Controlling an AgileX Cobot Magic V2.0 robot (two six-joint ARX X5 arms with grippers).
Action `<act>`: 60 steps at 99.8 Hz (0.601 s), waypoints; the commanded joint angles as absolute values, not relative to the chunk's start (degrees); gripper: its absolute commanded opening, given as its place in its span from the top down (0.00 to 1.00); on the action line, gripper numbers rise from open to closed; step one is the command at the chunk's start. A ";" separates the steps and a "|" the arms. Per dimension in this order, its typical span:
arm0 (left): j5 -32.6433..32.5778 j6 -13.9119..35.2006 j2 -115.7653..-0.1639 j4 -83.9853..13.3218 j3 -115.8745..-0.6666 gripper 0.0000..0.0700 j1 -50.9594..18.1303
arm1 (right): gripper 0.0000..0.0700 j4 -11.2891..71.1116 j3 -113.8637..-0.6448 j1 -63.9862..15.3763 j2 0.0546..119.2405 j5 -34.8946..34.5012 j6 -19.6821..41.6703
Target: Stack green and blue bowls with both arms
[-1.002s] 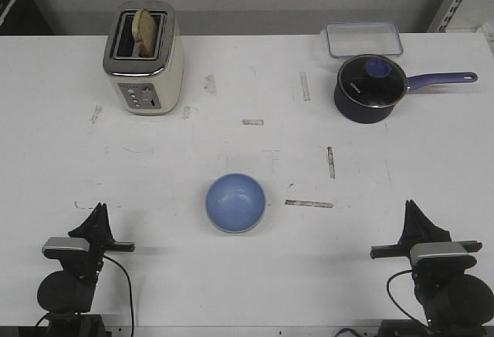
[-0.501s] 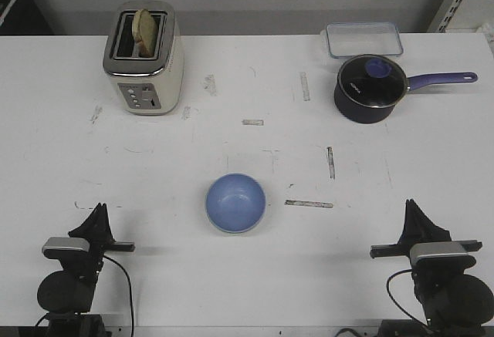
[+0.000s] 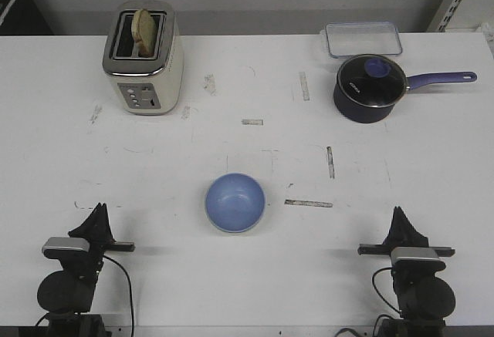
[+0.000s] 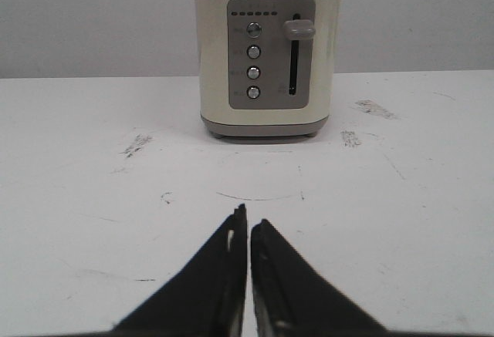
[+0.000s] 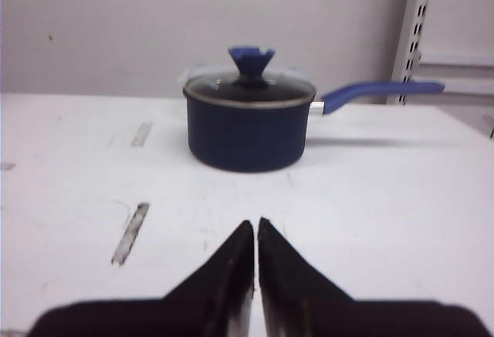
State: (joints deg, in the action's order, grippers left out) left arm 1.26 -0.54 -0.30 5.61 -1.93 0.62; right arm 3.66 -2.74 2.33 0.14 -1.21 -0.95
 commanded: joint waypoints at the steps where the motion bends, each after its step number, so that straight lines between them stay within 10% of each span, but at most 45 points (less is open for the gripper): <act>1: 1.08 -0.43 -0.19 6.48 -0.69 1.00 0.62 | 1.00 2.39 -0.62 2.44 0.08 -1.02 0.91; 60: 1.08 -0.40 -0.19 6.07 -0.73 1.00 0.62 | 1.00 2.79 -0.73 2.44 0.08 0.03 1.61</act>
